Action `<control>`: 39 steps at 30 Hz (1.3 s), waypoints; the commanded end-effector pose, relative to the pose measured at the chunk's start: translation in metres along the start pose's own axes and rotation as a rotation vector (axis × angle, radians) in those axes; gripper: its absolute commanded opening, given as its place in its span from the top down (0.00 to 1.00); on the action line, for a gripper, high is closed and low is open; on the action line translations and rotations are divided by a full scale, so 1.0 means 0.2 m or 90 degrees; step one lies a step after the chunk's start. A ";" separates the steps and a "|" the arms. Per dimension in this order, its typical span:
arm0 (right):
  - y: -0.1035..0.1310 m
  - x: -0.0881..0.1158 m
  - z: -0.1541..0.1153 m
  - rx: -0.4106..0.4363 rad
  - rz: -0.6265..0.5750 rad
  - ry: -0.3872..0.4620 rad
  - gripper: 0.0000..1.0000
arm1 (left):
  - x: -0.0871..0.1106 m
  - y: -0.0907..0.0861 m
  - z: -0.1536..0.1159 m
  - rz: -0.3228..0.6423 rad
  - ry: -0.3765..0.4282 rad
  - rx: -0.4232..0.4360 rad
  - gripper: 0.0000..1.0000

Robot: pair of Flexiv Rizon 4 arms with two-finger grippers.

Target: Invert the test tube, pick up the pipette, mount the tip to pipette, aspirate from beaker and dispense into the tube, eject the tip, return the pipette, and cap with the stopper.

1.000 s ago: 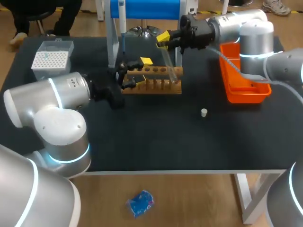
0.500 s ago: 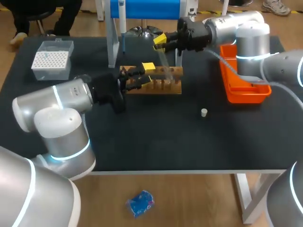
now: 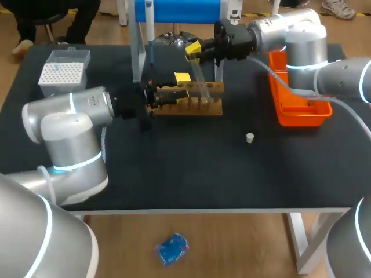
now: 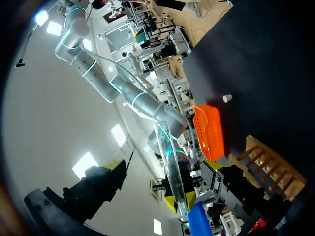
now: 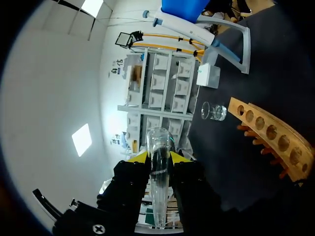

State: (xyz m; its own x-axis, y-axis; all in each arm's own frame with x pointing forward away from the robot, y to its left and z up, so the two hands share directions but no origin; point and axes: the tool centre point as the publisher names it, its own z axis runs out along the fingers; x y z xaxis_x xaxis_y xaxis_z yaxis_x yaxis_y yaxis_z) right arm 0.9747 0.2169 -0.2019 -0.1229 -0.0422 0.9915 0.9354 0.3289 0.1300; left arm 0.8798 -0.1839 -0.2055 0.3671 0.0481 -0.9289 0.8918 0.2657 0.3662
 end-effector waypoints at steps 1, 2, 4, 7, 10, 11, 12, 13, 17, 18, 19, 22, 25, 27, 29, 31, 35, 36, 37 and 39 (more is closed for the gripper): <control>-0.01 0.01 -0.01 -0.007 -0.007 -0.004 1.00 | -0.04 0.02 -0.01 -0.017 0.044 0.019 0.00; -0.01 0.01 -0.01 -0.008 -0.008 -0.004 1.00 | -0.03 0.01 -0.01 -0.023 0.056 0.022 0.00; 0.00 0.02 -0.01 -0.013 -0.013 -0.006 1.00 | -0.01 0.00 0.00 -0.042 0.068 0.028 0.00; 0.00 0.03 0.01 -0.015 -0.019 -0.011 1.00 | 0.02 -0.01 0.00 -0.055 0.082 0.030 0.00; 0.00 0.02 0.02 -0.018 -0.019 -0.011 1.00 | 0.03 -0.02 0.01 -0.063 0.085 0.029 0.00; 0.00 0.02 0.03 -0.019 -0.019 -0.011 1.00 | 0.03 -0.02 0.01 -0.064 0.086 0.027 0.00; 0.01 0.02 0.04 -0.020 -0.018 -0.011 1.00 | 0.03 -0.01 0.02 -0.064 0.087 0.026 0.00; 0.00 0.01 0.04 -0.022 -0.016 -0.009 1.00 | 0.03 -0.01 0.02 -0.065 0.087 0.025 0.00; 0.01 0.00 0.07 -0.023 -0.008 -0.003 1.00 | 0.04 -0.01 0.03 -0.061 0.085 0.021 0.00; 0.01 -0.01 0.08 -0.024 -0.005 0.000 1.00 | 0.04 -0.01 0.04 -0.060 0.085 0.021 0.00; 0.01 -0.01 0.08 -0.024 0.000 0.005 1.00 | 0.05 0.00 0.04 -0.060 0.085 0.021 0.00; 0.00 -0.02 0.10 -0.024 0.010 0.008 1.00 | 0.06 0.00 0.05 -0.056 0.086 0.021 0.00; 0.00 -0.02 0.11 -0.028 0.025 0.009 1.00 | 0.07 0.01 0.06 -0.057 0.088 0.023 0.00; -0.01 -0.03 0.11 -0.031 0.029 0.008 1.00 | 0.08 0.01 0.07 -0.061 0.089 0.026 0.00; -0.01 -0.04 0.12 -0.033 0.031 0.008 1.00 | 0.08 0.01 0.07 -0.063 0.089 0.028 0.00; -0.01 -0.05 0.12 -0.038 0.033 0.009 1.00 | 0.08 0.01 0.08 -0.066 0.087 0.030 0.00; 0.00 -0.06 0.12 -0.046 0.034 0.012 1.00 | 0.08 0.01 0.09 -0.072 0.082 0.035 0.00; 0.00 -0.07 0.12 -0.047 0.034 0.012 1.00 | 0.08 0.01 0.09 -0.073 0.081 0.035 0.00; 0.00 -0.07 0.13 -0.048 0.034 0.012 1.00 | 0.08 0.01 0.09 -0.074 0.081 0.036 0.00; 0.01 -0.07 0.13 -0.051 0.034 0.014 1.00 | 0.07 0.01 0.09 -0.079 0.077 0.036 0.08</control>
State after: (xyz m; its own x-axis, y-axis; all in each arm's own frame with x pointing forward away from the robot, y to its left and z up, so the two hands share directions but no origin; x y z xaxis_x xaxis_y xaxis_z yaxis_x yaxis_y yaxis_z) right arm 0.9697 0.2412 -0.2148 -0.0657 -0.0429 0.9969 0.9632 0.2583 0.0746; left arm 0.8893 -0.2003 -0.2176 0.2217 0.1364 -0.9655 0.9424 0.2245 0.2481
